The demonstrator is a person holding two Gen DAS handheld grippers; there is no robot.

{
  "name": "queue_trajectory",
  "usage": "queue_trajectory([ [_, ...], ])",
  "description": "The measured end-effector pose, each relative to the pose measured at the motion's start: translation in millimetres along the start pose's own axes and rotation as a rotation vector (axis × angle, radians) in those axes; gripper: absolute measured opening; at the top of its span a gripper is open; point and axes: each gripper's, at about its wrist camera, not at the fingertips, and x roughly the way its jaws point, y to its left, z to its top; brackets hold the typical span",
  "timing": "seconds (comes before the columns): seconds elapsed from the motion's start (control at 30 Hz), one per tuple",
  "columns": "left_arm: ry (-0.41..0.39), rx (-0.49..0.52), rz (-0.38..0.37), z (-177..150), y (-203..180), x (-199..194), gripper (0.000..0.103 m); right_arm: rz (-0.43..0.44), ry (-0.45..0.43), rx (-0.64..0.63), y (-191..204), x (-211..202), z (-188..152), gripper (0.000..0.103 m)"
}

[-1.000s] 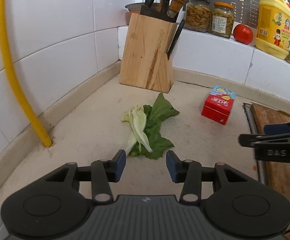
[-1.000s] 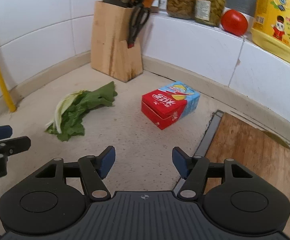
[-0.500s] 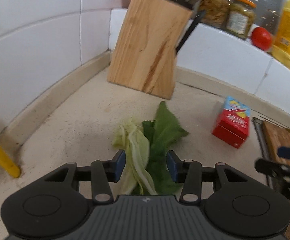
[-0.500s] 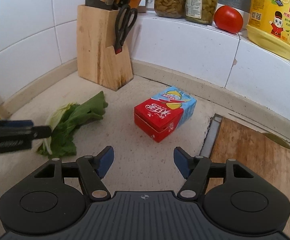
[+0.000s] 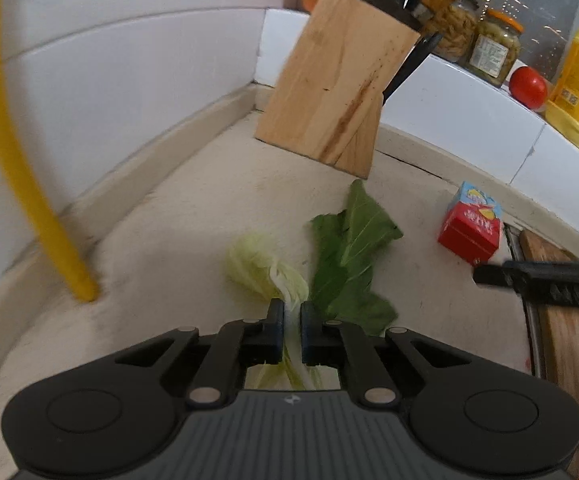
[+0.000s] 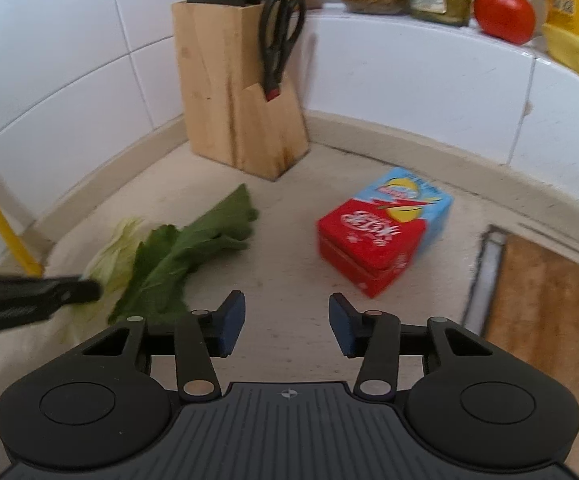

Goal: Collect trash
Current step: 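Grasp the pale cabbage leaf with the left tool while the right tool grasps the green leaf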

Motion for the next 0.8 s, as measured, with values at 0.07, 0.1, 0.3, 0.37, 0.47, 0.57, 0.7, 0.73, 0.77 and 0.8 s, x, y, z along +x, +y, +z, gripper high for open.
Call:
queue_trajectory([
  [0.07, -0.012, 0.025, 0.052, -7.2, 5.3, -8.1, 0.009, 0.013, 0.005, -0.001, 5.1, 5.2, 4.0, 0.062],
  [0.1, -0.010, 0.039, 0.067, -8.1, 6.8, -7.0, 0.020, 0.018, 0.008, 0.005, 7.7, 8.5, 6.4, 0.065],
  [0.3, -0.038, -0.016, 0.089, -12.7, 17.3, -3.8, 0.057, 0.111, 0.071, 0.085, 25.7, 39.9, 25.5, 0.080],
  [0.37, -0.039, -0.051, 0.070, -11.7, 20.2, -0.1, 0.059, 0.126, 0.093, 0.091, 32.8, 50.3, 29.4, 0.080],
  [0.47, -0.030, -0.071, 0.055, -10.6, 17.8, 8.3, 0.060, 0.114, 0.098, 0.074, 44.5, 62.5, 33.0, 0.083],
  [0.57, -0.009, -0.054, 0.074, -11.1, 12.3, 17.4, 0.061, 0.116, 0.120, 0.077, 53.4, 74.8, 36.6, 0.085],
  [0.7, -0.014, -0.016, 0.113, -14.6, 7.1, 22.4, 0.054, 0.113, 0.143, 0.051, 66.5, 87.7, 38.9, 0.085],
  [0.73, -0.015, -0.018, 0.122, -15.1, 7.3, 23.4, 0.047, 0.108, 0.143, 0.040, 70.1, 90.2, 38.1, 0.083],
  [0.77, -0.002, -0.024, 0.119, -14.9, 8.2, 25.1, 0.031, 0.097, 0.139, 0.028, 72.9, 92.0, 37.6, 0.071],
  [0.8, 0.014, -0.033, 0.105, -14.6, 9.7, 26.6, 0.016, 0.092, 0.142, 0.015, 75.2, 94.7, 37.1, 0.060],
])
